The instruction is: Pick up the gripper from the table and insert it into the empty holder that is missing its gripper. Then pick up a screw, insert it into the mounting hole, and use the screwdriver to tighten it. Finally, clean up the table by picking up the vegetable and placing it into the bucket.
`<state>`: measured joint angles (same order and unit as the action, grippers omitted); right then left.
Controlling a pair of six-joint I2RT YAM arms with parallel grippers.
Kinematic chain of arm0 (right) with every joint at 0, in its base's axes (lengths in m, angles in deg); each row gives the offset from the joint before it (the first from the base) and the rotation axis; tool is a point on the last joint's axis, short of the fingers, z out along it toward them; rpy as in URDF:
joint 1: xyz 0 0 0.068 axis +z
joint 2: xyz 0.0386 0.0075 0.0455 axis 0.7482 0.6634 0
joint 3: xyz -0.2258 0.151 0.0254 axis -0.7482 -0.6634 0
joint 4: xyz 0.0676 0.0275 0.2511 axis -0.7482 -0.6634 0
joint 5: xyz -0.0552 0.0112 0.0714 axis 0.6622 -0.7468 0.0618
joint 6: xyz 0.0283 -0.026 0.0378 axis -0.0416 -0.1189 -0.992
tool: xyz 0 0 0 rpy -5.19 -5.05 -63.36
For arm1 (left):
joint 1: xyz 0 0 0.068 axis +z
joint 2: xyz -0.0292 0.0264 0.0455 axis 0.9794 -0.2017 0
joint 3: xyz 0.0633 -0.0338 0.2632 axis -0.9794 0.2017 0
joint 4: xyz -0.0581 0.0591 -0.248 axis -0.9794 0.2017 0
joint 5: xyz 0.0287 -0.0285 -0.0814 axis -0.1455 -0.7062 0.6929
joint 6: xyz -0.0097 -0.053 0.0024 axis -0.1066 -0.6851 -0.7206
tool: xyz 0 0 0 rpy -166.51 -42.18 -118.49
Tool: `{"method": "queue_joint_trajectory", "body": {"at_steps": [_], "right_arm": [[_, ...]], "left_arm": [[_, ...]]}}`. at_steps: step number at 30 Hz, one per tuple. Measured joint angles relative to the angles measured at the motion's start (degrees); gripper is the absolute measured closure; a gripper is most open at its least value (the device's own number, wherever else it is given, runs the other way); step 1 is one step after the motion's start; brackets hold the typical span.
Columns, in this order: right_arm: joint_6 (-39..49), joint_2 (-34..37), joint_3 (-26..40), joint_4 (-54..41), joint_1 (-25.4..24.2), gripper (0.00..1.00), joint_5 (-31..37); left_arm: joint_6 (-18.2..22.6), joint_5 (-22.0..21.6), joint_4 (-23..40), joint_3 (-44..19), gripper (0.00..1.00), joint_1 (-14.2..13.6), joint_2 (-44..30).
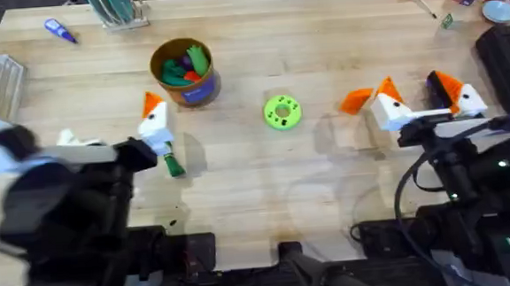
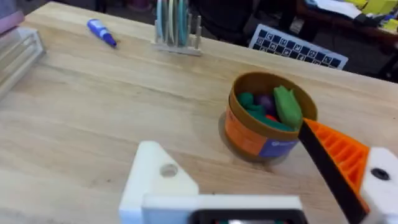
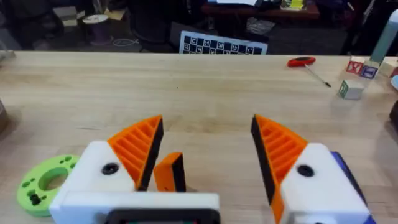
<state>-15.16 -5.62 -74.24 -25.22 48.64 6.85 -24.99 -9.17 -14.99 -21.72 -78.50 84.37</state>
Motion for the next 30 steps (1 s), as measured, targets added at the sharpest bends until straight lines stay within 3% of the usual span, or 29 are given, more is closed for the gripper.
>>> {"method": "queue_joint_trajectory", "body": {"at_steps": [5,11,19,24,25,30], "right_arm": [[0.0,0.2,7.3,-8.1,0.0,0.135,0.0],[0.0,4.6,21.8,-25.5,0.0,0.135,0.0],[0.0,12.7,38.0,-37.3,0.0,0.135,-0.2],[0.0,14.7,40.3,-39.8,0.0,0.135,-0.2],[0.0,14.8,40.3,-40.0,0.0,0.135,-0.2],[0.0,14.8,40.3,-40.1,0.0,0.135,-0.2]], "left_arm": [[-1.9,-0.8,12.7,-14.6,0.015,0.0,-8.7],[-2.5,0.7,27.1,-27.6,0.016,0.0,-26.0],[-3.2,12.5,27.7,-29.1,0.015,0.0,-46.0],[-3.6,19.9,27.5,-29.1,0.012,0.0,-51.7],[-3.9,20.8,27.5,-29.1,0.066,0.0,-52.3],[-3.9,22.5,27.0,-29.1,0.843,0.0,-53.0]]}}
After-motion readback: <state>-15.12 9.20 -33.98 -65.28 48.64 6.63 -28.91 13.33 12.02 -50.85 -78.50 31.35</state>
